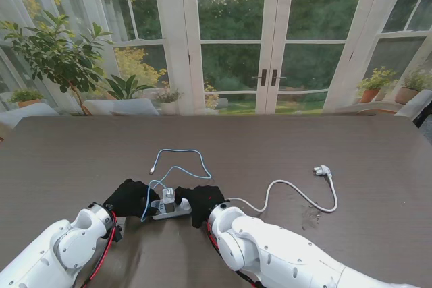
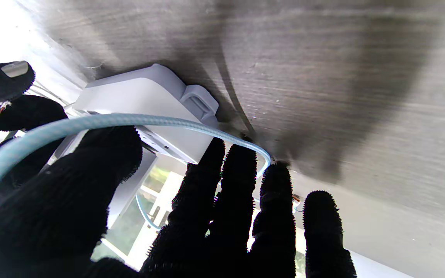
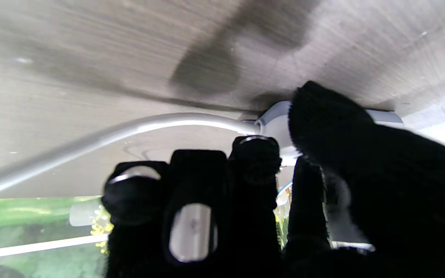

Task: Set up the charging station

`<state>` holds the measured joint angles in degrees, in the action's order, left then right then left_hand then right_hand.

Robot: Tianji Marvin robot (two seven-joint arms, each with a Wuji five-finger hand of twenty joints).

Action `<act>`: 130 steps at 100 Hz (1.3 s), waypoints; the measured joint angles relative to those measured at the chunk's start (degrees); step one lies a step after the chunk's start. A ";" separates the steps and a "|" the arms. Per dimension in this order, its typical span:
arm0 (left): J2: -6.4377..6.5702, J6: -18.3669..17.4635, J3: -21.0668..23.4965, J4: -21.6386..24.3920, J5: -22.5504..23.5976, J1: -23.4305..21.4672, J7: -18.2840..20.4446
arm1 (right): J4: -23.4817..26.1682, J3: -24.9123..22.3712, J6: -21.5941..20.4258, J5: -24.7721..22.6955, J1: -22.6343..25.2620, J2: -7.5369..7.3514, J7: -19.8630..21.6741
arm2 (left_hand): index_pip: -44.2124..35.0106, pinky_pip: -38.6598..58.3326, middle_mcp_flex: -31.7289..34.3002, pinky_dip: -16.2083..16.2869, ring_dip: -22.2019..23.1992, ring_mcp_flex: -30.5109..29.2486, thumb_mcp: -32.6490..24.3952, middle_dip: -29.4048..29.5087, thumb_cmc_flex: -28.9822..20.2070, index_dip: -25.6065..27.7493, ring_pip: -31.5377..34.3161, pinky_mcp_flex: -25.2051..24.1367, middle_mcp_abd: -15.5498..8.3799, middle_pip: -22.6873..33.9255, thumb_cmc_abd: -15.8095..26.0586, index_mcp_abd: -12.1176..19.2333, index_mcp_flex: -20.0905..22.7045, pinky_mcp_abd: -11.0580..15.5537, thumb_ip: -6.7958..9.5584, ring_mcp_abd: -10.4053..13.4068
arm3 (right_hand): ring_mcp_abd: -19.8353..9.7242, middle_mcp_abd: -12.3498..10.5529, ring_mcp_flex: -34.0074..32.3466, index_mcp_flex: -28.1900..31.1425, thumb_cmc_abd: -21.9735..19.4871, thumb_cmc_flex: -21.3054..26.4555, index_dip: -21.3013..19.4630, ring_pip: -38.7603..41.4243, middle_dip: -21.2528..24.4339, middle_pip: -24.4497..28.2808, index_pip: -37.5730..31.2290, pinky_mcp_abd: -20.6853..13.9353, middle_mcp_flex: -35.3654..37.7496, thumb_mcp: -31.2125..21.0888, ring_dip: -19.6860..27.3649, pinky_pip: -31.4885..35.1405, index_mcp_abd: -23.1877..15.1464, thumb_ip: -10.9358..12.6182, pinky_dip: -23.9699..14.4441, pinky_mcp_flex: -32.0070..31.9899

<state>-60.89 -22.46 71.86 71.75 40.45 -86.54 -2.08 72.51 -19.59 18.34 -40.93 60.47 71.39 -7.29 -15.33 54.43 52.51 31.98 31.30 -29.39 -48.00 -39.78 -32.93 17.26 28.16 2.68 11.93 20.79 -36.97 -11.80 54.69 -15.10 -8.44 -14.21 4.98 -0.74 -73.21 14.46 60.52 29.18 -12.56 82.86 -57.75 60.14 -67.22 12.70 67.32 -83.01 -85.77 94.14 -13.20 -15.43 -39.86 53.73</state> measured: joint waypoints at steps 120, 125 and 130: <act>-1.49 2.97 7.67 8.94 -0.66 -5.66 -3.78 | 9.29 -13.83 3.30 -1.85 7.95 -2.64 -2.56 | 5.51 -8.38 -8.01 -3.89 -9.42 6.22 3.37 20.75 3.23 -3.06 -10.74 -1.61 -0.58 -13.09 3.20 6.48 -8.85 0.10 0.01 -1.54 | 4.58 4.46 12.34 7.84 -32.78 -21.20 1.69 -46.61 30.81 -26.58 0.81 2.88 -20.25 27.51 0.00 -22.54 6.09 9.24 7.19 -16.39; -1.67 3.47 8.45 10.30 -0.68 -6.47 -4.53 | 9.60 -15.52 2.69 -1.72 9.26 -2.55 -5.04 | 5.51 -9.19 -8.03 -4.42 -9.86 6.22 3.37 21.23 3.23 -3.13 -10.83 -1.61 -0.60 -13.09 3.21 6.48 -8.85 0.10 0.01 -1.31 | 4.72 4.67 13.43 11.36 -32.76 -21.20 0.40 -51.09 32.31 -27.63 0.81 3.24 -20.26 23.83 0.00 -25.54 6.09 9.24 8.66 -17.60; -1.86 4.16 9.01 11.36 -0.96 -7.08 -5.44 | 10.17 -17.09 2.14 -1.73 10.46 -2.54 -6.15 | 5.51 -9.92 -8.38 -4.58 -10.05 6.29 3.40 21.43 3.22 -3.19 -11.04 -1.61 -0.62 -13.23 3.20 6.48 -8.85 0.10 0.01 -1.14 | 4.74 4.77 14.48 14.86 -32.29 -21.17 -0.60 -54.92 33.51 -28.97 0.81 3.30 -20.97 21.10 0.00 -28.10 6.09 9.24 9.82 -18.73</act>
<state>-62.75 -18.30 80.87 83.11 39.49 -93.62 -7.53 82.68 -36.67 20.48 -42.66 70.93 68.85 -13.44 -9.82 44.51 44.14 27.40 21.25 -23.10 -44.60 -18.35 -29.71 14.07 17.12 1.07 11.31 7.56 -33.76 -5.32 45.84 -14.99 -8.43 -15.34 9.72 4.03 -58.73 29.32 28.23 8.02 -13.16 27.94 -24.24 31.17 -66.41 16.00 46.35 -61.91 -85.77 66.03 -7.11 -6.20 -30.04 35.00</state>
